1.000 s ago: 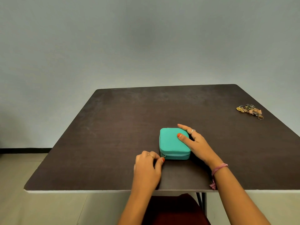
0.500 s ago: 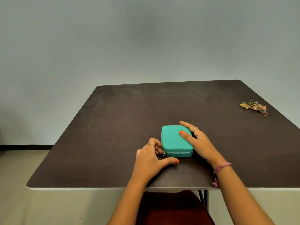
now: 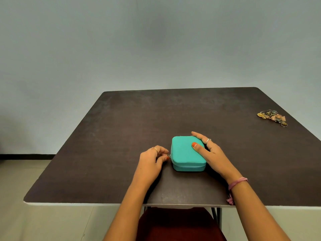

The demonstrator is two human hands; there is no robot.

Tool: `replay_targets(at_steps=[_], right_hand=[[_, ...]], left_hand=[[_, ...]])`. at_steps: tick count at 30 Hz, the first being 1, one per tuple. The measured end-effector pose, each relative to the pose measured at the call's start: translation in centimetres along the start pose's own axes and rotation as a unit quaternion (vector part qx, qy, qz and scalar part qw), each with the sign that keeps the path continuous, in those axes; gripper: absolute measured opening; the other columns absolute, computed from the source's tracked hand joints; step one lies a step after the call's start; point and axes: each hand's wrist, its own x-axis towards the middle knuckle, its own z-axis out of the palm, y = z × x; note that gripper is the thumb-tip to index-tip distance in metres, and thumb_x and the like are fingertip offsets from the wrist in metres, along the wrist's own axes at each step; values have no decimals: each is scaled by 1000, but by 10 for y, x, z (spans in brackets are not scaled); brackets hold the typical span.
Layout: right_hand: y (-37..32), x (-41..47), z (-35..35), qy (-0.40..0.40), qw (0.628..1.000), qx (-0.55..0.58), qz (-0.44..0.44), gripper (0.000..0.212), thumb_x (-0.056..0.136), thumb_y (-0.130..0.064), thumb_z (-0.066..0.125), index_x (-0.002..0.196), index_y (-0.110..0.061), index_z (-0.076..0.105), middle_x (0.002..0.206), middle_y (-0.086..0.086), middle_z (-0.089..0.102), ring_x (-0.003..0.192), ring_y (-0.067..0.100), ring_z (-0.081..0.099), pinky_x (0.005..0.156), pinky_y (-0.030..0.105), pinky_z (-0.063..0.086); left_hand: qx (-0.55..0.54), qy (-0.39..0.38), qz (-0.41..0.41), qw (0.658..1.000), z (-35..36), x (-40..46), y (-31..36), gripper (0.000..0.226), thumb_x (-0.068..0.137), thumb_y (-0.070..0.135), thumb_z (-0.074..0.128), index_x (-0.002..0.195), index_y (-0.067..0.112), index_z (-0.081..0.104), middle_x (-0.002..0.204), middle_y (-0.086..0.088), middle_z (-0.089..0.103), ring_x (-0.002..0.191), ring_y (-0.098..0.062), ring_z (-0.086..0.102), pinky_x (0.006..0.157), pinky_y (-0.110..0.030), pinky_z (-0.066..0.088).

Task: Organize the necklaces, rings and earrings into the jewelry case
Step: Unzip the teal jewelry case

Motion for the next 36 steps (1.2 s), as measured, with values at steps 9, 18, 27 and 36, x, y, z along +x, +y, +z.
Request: replay_targets(at_steps=[9,18,27,36], right_hand=[[1,1,1,-9,1000,2,-3,45,96,-36,49,140,-36,40,127,-9,50,100,11,60,65,13,49],[2,0,0,-22,998,-53,-30,59,86,-56,55,140,-43,34,134,-15,44,112,6,54,86,23,50],[4,-3,-22,-120,989,-65,-56,94,58,-53,80,137,-56,29,142,-30,29,130,-10,30,97,6,35],[7,1,-36,-177,983,-14,-45,84,63,-28,83,136,-46,43,141,-21,42,130,-1,41,106,21,38]], left_hand=[[46,-6,25,999,4,70,11,14,86,0,65,97,7,70,93,-5,72,69,5,59,66,3,40],[20,-9,61,998,21,67,7,36,91,4,55,125,15,61,117,-2,66,95,-4,63,89,-14,46],[-270,49,-52,960,18,43,1,31,91,2,56,116,20,58,113,6,65,93,-1,65,79,-13,50],[-294,-30,-9,955,13,40,-1,43,85,-16,44,119,9,57,114,-3,68,106,-12,64,92,-26,51]])
